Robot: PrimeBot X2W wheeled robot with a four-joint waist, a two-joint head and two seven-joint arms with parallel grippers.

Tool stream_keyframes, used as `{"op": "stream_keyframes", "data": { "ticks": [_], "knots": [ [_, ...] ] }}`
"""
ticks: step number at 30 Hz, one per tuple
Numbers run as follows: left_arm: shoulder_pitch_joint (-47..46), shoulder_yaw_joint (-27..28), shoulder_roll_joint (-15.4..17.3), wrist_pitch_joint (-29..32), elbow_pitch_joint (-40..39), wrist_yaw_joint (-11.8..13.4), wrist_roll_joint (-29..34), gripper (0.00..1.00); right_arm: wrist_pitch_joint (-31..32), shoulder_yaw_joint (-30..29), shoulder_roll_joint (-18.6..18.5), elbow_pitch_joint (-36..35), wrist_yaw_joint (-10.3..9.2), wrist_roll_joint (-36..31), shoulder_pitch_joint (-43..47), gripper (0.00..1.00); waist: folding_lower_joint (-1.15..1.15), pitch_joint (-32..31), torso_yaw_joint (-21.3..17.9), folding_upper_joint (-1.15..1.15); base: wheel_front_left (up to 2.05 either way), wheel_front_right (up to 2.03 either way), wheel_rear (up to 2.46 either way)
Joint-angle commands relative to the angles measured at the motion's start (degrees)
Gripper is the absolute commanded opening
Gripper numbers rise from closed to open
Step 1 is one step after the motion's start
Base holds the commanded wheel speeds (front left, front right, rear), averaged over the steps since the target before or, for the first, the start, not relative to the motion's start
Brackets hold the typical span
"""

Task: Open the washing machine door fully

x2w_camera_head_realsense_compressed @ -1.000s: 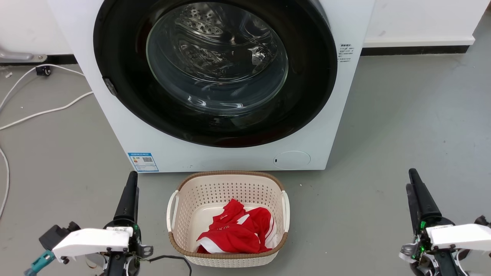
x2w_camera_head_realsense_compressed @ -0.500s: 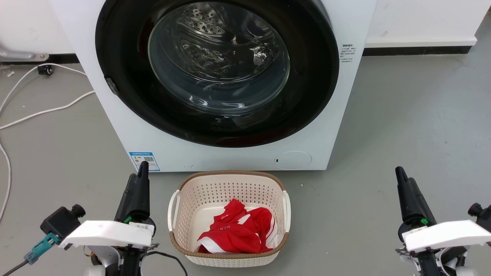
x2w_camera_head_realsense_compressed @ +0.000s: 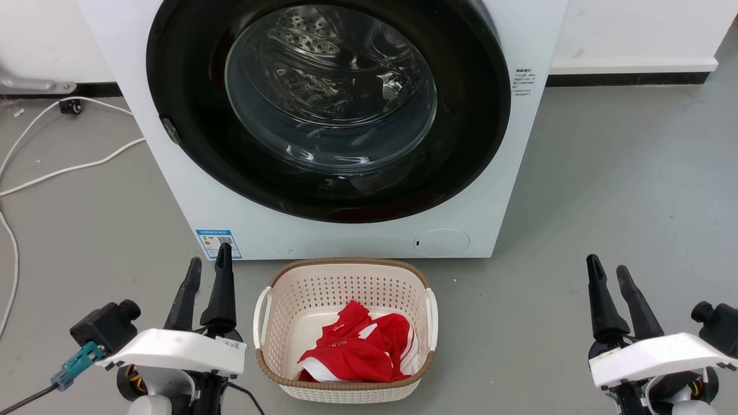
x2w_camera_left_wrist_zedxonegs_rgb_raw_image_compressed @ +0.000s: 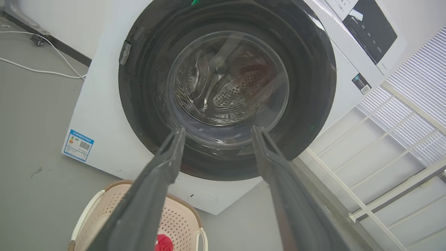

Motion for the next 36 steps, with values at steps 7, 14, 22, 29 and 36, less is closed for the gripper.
{"op": "stream_keyframes", "data": {
  "ticks": [7,14,22,29,36],
  "knots": [
    [0.02,-1.18,1.16,-1.65,-0.24,1.42,6.39,1.00,-0.55,0.28,0.08,-1.25,0.01,-7.08,0.03,1.00,0.00,-0.07,0.15,0.00,0.00,0.00,0.00],
    [-0.21,-2.23,1.89,-2.79,-0.07,2.60,11.25,1.00,-1.02,0.49,0.10,-1.83,0.01,-12.44,0.29,1.00,0.00,-0.01,0.22,0.00,0.00,0.00,0.00],
    [-0.08,-3.10,2.24,-4.06,0.50,3.08,15.48,1.00,-1.07,0.57,0.11,-2.59,0.01,-17.90,0.58,1.00,0.00,0.01,0.19,0.00,0.00,0.00,0.00],
    [-0.11,-3.73,2.35,-5.05,0.91,3.48,19.38,1.00,-0.93,0.64,0.12,-3.02,0.01,-22.22,0.85,1.00,0.00,0.04,0.26,0.00,0.00,0.00,0.00],
    [0.19,-4.00,2.40,-6.01,1.16,4.12,23.06,1.00,-0.81,0.94,0.13,-3.20,0.00,-25.87,1.19,1.00,0.00,0.13,0.22,0.00,0.00,0.00,0.00]
  ]
}}
